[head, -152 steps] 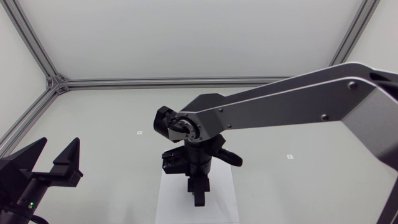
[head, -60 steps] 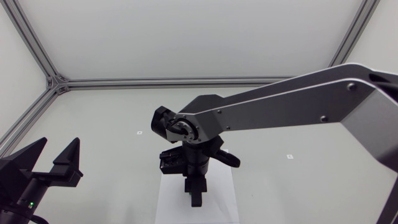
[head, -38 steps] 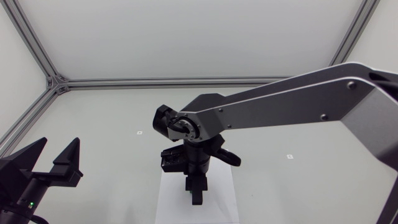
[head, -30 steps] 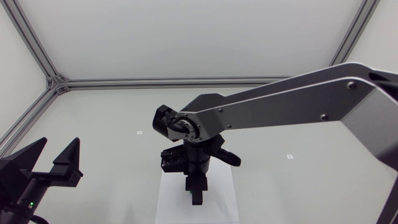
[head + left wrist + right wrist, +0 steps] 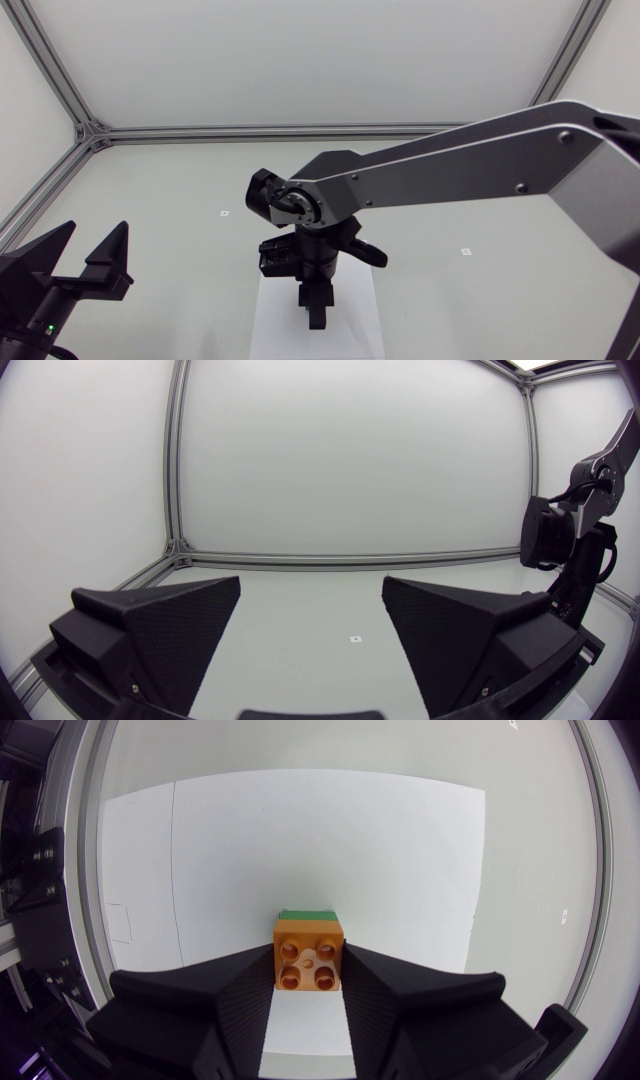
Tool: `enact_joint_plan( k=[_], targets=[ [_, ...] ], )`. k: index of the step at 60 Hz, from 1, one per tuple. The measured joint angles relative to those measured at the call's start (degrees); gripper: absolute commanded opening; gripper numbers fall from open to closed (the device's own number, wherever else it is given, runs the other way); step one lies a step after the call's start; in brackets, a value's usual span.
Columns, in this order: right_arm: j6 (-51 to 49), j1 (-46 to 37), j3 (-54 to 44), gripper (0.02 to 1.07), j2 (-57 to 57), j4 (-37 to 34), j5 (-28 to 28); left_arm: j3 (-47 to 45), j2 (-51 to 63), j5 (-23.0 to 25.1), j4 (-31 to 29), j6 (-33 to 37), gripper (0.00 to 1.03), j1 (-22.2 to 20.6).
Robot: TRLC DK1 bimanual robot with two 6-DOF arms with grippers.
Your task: Pick up the orange 2x2 brick with the right arm and stack it on top of the green 2x2 brick in the center
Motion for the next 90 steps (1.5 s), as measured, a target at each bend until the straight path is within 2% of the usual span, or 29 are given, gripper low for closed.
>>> enact_joint_plan(
  k=[62, 68, 72, 73, 90],
  targets=[
    [0.00, 0.04, -0.09, 0.51, 0.00, -0.02, 0.04, 0.00, 0.00, -0.02, 0.00, 0.00, 0.99, 0.02],
    [0.00, 0.04, -0.09, 0.67, 0.00, -0.02, 0.04, 0.00, 0.00, 0.00, 0.00, -0.02, 0.99, 0.00],
    [0.00, 0.04, -0.09, 0.99, 0.00, -0.02, 0.04, 0.00, 0.00, -0.02, 0.00, -0.02, 0.99, 0.02],
    [0.00, 0.04, -0.09, 1.05, 0.00, -0.02, 0.04, 0.00, 0.00, 0.00, 0.00, -0.02, 0.99, 0.02],
    [0.00, 0.04, -0.09, 1.03, 0.00, -0.02, 0.04, 0.00, 0.00, -0.02, 0.02, 0.00, 0.99, 0.00]
  ],
)
